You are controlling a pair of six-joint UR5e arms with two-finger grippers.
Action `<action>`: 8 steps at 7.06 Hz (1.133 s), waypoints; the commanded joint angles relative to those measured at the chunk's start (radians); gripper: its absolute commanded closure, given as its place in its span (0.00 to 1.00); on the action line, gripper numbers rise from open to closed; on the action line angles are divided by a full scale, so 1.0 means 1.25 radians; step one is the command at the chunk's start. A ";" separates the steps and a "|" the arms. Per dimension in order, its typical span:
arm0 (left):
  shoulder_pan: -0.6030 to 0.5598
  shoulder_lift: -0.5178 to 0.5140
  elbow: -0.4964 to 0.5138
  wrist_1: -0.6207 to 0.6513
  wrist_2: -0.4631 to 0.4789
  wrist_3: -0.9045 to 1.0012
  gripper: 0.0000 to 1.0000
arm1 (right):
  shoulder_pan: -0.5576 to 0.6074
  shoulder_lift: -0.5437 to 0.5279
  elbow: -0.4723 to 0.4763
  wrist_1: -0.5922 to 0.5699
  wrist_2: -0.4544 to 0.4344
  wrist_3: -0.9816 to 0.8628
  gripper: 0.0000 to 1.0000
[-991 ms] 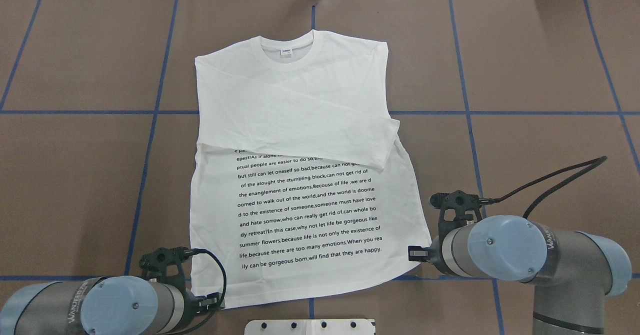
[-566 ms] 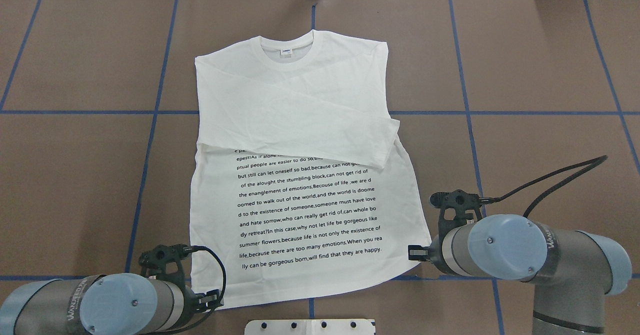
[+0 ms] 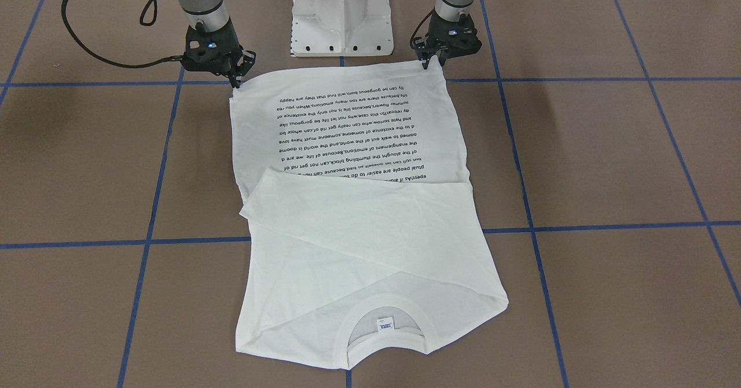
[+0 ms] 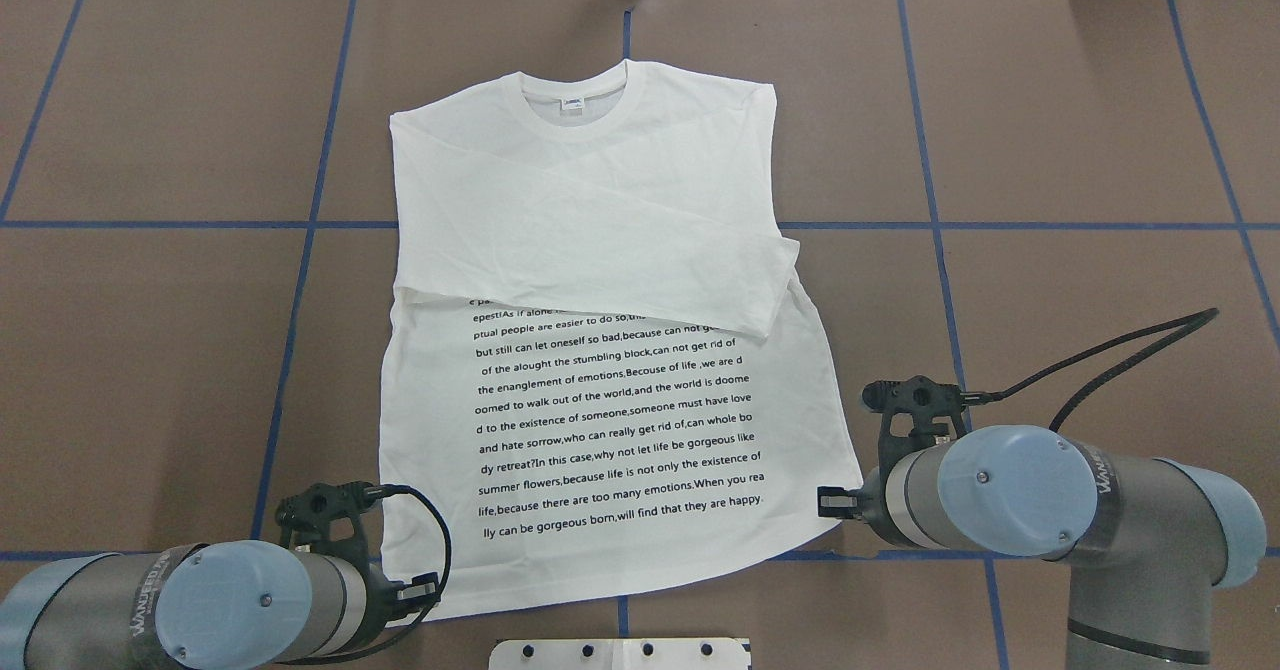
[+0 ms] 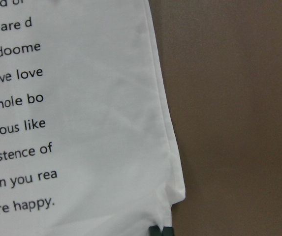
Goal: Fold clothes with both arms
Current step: 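Grasp the hem corners nearest the robot with both grippers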
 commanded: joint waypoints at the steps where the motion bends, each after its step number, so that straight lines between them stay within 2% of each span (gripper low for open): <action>1: 0.001 -0.001 -0.004 0.000 0.000 0.000 0.63 | 0.000 0.000 -0.002 0.000 0.000 0.000 1.00; 2: 0.001 -0.001 -0.007 0.000 0.000 0.000 0.69 | 0.002 0.000 -0.001 0.000 0.001 0.000 1.00; 4: 0.001 -0.001 -0.017 0.001 0.000 -0.005 0.93 | 0.003 0.000 -0.001 0.000 0.000 0.000 1.00; 5: 0.001 -0.002 -0.021 0.001 0.000 -0.010 1.00 | 0.005 0.000 0.000 0.000 -0.002 0.000 1.00; 8: -0.022 0.006 -0.113 0.017 -0.012 0.002 1.00 | 0.033 0.000 0.056 0.000 0.022 -0.004 1.00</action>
